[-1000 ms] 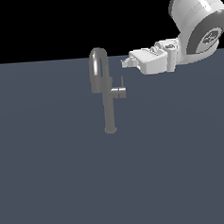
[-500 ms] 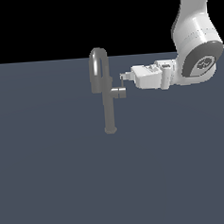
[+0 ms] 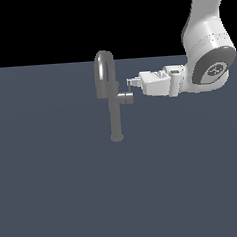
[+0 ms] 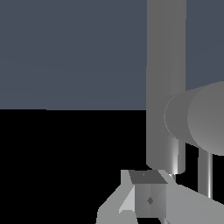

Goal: Turn on the faucet by rotating a designated handle.

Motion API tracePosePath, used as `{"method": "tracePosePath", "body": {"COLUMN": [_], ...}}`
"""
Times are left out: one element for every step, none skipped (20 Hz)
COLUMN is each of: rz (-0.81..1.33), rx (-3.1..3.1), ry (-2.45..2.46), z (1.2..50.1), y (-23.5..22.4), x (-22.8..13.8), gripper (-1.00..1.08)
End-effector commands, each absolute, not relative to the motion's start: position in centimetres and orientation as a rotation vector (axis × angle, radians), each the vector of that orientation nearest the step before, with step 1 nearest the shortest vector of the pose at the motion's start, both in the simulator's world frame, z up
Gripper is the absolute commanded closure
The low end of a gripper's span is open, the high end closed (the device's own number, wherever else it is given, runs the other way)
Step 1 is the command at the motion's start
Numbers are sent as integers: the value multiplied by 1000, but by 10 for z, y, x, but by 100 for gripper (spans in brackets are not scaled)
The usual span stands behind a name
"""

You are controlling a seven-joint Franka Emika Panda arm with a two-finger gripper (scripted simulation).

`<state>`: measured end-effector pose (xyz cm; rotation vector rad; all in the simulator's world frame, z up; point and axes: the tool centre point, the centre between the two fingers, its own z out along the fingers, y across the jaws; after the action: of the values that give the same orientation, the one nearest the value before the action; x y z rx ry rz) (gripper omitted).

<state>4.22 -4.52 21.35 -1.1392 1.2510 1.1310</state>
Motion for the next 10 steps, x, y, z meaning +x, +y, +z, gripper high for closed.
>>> {"method": "tracePosePath", "body": {"rz": [1130,1130,1130,1131,1131,1131,1131,1131,1131,1131], "rx": [-1139,-1139,-1139,-1139,-1139,-1139,-1139,-1139,-1139,-1139], "ry": [1251,1251,1251,1250,1250,1250,1250,1250,1250,1250], "z": [217,218,219,221,222,224,224,222,223,223], "y": [-45,-44,-44,-44,-44,-43,-43,-44,-43,-43], "x": [37,34,32,29,27,24,24,27,23,20], "gripper": [108,108,108,108,108,108,108,108,108,108]}}
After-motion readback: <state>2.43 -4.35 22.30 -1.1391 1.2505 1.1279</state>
